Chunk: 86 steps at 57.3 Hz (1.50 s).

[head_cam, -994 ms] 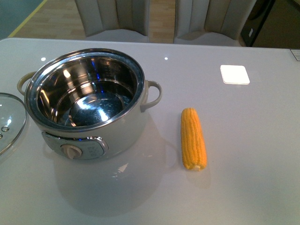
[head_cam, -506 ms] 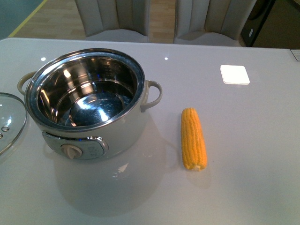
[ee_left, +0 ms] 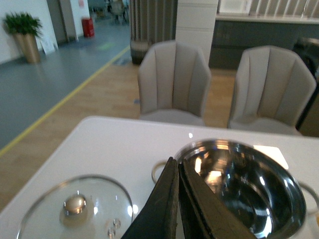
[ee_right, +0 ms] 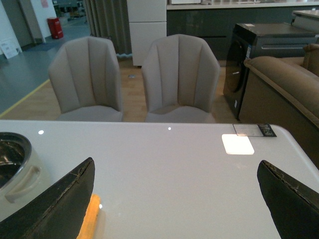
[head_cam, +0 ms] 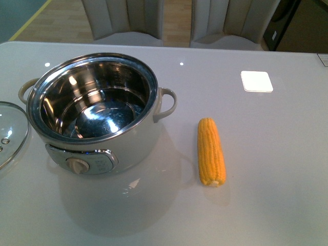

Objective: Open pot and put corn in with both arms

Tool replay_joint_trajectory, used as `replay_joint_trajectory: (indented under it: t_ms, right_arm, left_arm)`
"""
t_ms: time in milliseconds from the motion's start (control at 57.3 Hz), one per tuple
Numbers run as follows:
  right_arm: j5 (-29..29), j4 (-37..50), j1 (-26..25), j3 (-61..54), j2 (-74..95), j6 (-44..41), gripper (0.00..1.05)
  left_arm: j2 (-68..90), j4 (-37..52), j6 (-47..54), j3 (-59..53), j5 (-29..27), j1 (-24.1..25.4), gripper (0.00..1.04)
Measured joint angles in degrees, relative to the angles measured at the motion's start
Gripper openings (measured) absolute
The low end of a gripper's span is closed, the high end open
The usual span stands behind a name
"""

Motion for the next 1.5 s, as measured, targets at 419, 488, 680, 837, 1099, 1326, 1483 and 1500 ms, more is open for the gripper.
replay_joint_trajectory:
  t_ms: [419,488,680,837,1099,1326,1483,1500]
  right_arm:
    - [-0.02,0.0,0.0,0.0,0.0,0.0,0.96]
    - [-0.02,0.0,0.0,0.0,0.0,0.0,0.96]
    - [-10.21,-18.32,-1.92,7.54,11.02,2.4,0.96]
    - [-12.11,-28.7,-0.81,11.21,23.89,3.3,0.96]
    - [-6.91,-15.8,7.45,12.46,42.69,7.89,0.96]
    - [-2.01,0.17,15.47,17.64,66.01,13.75,0.96]
    - [0.46,8.59,19.41,23.85,84.13,16.9,0.96]
    - [0.46,9.31,19.78,24.46,85.77,16.85,0.96]
  left_arm:
    - [-1.07,-0.48,0.0,0.0,0.0,0.0,0.42]
    - [-1.07,-0.48,0.0,0.0,0.0,0.0,0.56]
    - [-1.07,-0.48,0.0,0.0,0.04,0.0,0.9]
    - [-1.09,-0.48,0.07,0.0,-0.04,0.0,0.97]
    - [-1.09,-0.48,0.09,0.0,0.0,0.0,0.98]
    - [-1.09,-0.48,0.09,0.0,0.0,0.0,0.98]
    - [-1.09,-0.48,0.09,0.0,0.0,0.0,0.98]
    - [-1.09,-0.48,0.09,0.0,0.0,0.0,0.98]
